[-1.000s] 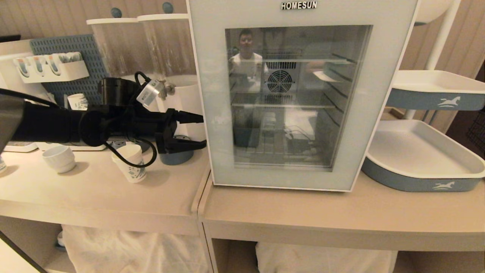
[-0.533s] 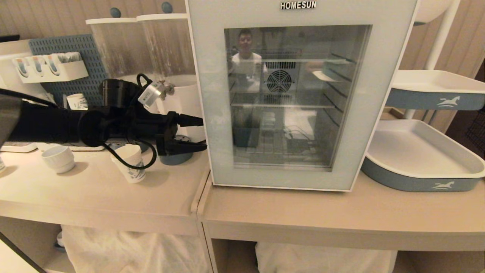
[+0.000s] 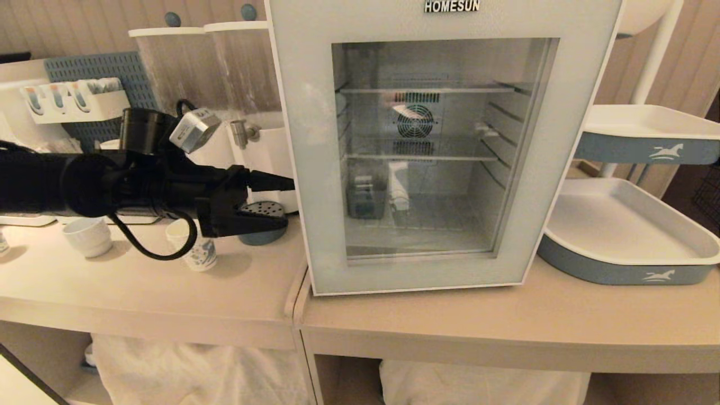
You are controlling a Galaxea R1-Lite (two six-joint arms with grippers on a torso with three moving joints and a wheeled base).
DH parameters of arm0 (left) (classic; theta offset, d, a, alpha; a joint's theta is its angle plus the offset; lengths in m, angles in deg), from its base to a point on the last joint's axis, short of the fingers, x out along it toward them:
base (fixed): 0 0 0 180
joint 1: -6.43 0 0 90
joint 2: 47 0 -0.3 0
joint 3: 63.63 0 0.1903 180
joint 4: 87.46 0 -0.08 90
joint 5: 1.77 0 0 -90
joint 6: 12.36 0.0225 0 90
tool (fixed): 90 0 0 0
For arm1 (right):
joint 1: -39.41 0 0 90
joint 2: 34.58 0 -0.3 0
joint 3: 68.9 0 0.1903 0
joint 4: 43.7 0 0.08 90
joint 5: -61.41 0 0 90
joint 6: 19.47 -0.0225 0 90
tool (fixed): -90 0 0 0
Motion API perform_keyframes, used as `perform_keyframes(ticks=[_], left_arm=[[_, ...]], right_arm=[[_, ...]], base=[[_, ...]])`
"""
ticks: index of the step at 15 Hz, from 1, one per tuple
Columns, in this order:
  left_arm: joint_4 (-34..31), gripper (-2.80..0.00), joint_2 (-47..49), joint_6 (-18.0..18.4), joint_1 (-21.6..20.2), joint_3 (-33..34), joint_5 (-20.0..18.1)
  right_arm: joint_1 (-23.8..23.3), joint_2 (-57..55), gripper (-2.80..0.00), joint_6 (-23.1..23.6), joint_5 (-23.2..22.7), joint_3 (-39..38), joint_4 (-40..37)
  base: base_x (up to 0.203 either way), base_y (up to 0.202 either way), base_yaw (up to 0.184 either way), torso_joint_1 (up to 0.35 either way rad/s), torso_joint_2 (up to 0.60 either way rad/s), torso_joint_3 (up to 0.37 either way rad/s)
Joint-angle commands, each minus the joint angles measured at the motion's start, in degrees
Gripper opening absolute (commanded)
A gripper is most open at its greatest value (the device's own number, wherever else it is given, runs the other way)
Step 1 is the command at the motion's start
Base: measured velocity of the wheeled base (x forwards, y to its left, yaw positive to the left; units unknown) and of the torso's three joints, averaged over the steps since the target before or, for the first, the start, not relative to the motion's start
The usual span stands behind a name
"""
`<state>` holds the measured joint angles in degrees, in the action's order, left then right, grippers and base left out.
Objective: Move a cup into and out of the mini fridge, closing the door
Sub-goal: Open the freezer door
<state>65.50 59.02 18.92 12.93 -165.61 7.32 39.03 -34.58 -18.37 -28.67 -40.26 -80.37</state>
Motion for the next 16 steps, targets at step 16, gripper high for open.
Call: perform_keyframes(ticks=[16], left_arm=[[0.0, 0.0, -22.9, -9.5, 19.2, 18.6, 2.5]], right_arm=[[0.0, -0.1, -2.8, 0.0, 0.0, 0.0, -0.1]], base=[[0.0, 0.0, 0.0, 0.0, 0.0, 0.0]])
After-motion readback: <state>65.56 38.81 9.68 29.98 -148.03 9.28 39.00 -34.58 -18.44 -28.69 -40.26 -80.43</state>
